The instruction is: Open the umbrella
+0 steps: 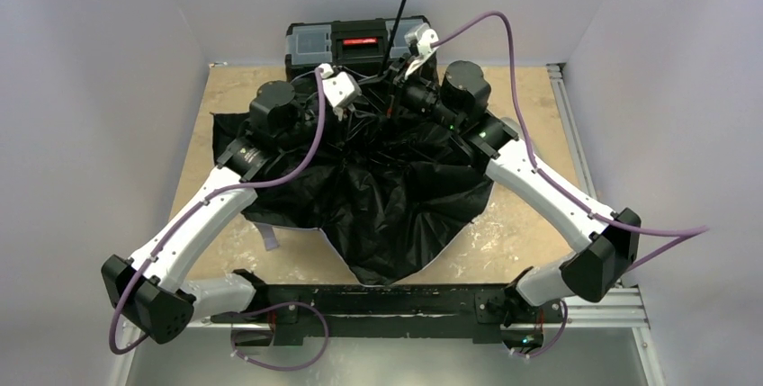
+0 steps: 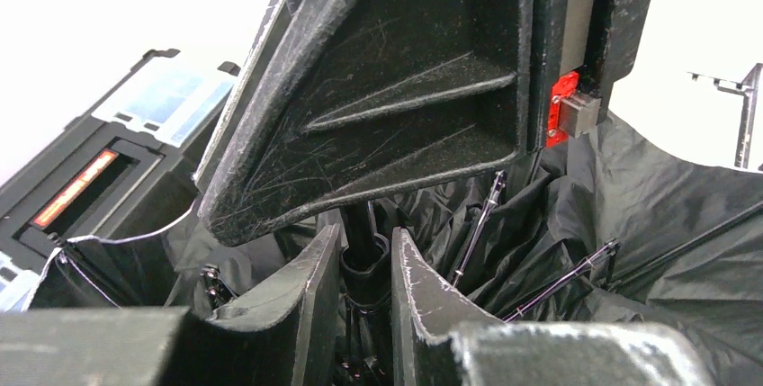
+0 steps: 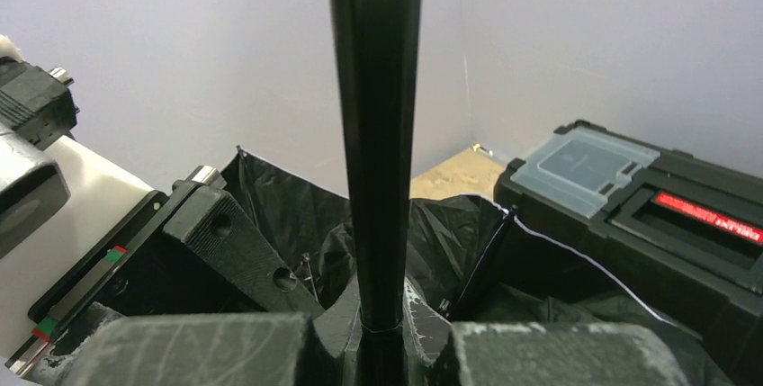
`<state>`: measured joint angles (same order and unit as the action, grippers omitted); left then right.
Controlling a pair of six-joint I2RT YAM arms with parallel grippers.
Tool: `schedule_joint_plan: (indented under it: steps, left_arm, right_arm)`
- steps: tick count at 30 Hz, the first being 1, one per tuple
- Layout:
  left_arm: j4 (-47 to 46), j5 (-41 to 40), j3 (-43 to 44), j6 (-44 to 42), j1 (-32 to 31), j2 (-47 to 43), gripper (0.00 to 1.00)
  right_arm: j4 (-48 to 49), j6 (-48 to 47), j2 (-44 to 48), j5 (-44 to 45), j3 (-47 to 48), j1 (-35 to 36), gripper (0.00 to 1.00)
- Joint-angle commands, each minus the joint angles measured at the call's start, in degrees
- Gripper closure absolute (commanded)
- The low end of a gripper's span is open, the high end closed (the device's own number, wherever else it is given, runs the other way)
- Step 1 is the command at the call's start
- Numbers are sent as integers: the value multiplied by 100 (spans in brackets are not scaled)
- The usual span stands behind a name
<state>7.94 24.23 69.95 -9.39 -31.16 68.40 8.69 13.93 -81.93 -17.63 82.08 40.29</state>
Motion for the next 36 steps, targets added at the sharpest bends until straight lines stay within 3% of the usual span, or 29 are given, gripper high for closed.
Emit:
schedule_joint_plan:
  steps: [1, 8, 14, 23, 27, 31, 35, 36]
  left_arm:
    - [927, -398, -440, -435, 369, 483, 91]
    - [1123, -466, -633, -507, 495, 690, 82]
    - [1249, -574, -659, -373, 514, 761, 80]
    - [1512, -876, -762, -556, 666, 786, 56]
    - [1515, -838, -785, -622, 737, 800, 52]
    - [1538, -841, -947, -824, 817, 878, 29]
    - [1342, -594, -1283, -1090, 1002, 687, 16]
    - [1278, -459, -1403, -1220, 1065, 559, 4]
  right_arm:
    - [1328, 497, 539, -298, 926, -30, 100]
    - [1329, 323, 573, -177, 1245, -33, 100]
    - [1308, 228, 613, -189, 1265, -32, 100]
    - [1322, -67, 643, -178, 1266, -33, 100]
    - [1352, -79, 644, -161, 1223, -30, 100]
    - [1328, -81, 584, -168, 1365, -30, 100]
    - [1126, -263, 581, -251, 1439, -30, 100]
    - [1059, -335, 594, -302, 1432, -35, 100]
